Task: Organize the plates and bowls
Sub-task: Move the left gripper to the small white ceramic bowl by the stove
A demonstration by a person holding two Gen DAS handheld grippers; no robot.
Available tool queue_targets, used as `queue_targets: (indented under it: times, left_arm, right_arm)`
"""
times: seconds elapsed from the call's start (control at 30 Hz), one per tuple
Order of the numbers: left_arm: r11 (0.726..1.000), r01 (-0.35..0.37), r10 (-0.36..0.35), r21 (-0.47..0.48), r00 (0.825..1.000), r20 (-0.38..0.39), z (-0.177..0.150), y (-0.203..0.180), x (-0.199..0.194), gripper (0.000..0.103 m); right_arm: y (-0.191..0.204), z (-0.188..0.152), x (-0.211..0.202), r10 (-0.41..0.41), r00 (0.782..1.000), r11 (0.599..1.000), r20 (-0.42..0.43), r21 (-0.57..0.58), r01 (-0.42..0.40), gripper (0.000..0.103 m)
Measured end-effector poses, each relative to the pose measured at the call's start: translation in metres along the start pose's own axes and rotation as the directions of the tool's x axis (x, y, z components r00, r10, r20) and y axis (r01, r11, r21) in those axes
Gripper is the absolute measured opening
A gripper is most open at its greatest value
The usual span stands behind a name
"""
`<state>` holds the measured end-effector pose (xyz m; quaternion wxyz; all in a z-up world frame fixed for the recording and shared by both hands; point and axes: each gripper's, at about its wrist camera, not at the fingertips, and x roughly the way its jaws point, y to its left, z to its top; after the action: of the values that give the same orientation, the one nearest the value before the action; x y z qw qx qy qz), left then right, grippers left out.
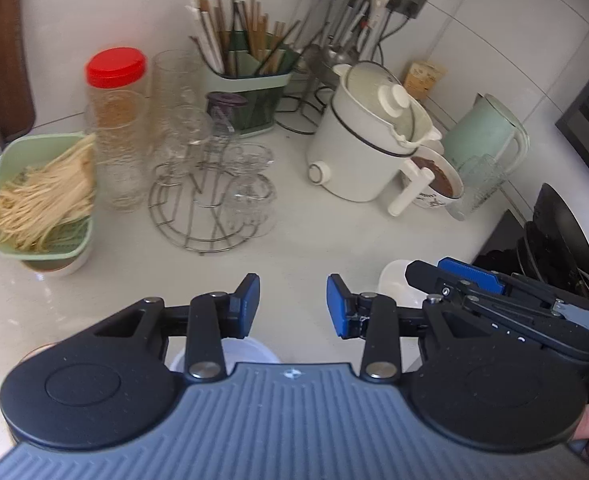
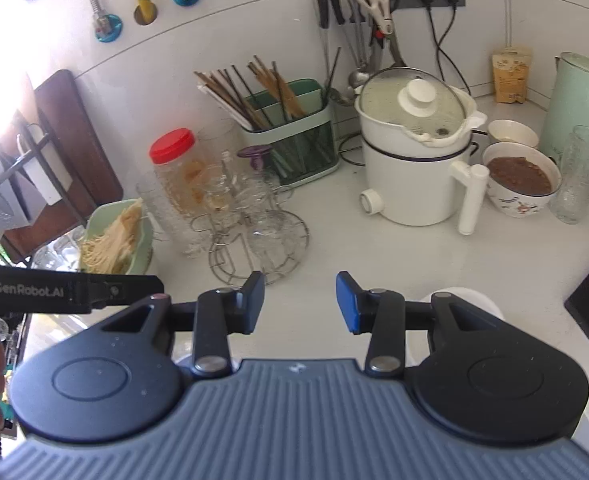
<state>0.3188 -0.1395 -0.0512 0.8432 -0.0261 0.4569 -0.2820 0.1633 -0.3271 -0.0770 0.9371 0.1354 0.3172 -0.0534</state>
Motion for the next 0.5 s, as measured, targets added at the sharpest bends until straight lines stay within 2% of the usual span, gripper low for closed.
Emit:
queue_targets:
  times: [0.5]
  left_arm:
    - [0.996,0.048,-0.046,0.072,0.999,-0.029,0.012,-0.041,0.039,0.042]
  right_arm:
    - [-0.055,-0.006,-0.016,-0.114,0.993,0.992,0.006,0.054,0.114,0.043]
